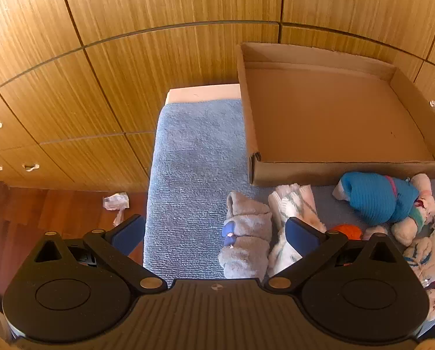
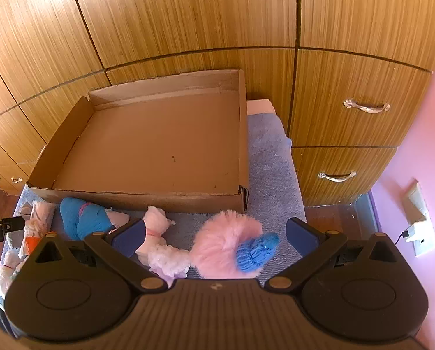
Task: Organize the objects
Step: 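Close the right gripper on the pink fluffy bundle while the left grips the grey sock roll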
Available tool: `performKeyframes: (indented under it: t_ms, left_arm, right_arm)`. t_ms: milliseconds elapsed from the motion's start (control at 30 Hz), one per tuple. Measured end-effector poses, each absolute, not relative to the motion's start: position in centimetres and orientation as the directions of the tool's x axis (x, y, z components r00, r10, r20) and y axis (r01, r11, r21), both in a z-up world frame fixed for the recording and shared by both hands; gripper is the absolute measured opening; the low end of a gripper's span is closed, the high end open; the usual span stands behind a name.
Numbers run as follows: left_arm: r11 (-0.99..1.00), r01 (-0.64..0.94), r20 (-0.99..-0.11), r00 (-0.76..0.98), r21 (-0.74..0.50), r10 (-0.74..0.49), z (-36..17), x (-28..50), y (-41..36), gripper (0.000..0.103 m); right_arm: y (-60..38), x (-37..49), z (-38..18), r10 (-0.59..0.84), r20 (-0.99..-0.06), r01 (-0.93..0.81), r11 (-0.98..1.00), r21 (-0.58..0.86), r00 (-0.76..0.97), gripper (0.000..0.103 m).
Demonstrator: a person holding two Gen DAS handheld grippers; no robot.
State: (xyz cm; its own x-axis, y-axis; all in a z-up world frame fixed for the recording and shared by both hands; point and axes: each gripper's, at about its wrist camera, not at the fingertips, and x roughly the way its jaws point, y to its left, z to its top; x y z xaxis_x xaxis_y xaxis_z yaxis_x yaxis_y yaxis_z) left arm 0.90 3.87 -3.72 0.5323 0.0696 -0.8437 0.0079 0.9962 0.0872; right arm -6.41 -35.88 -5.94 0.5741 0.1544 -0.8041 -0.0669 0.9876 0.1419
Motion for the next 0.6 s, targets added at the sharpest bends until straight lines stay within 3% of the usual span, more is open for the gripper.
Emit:
performKeyframes:
  t_ms: [600]
  left_arm:
    - [0.996, 0.005, -0.845, 0.530, 0.091, 0.074, -4.51, 0.62, 4.00, 0.103]
  right_arm:
    - [-35.53, -6.51, -6.49, 0.152, -0.812, -0.070, 0.988, 0.137, 0.564, 0.102]
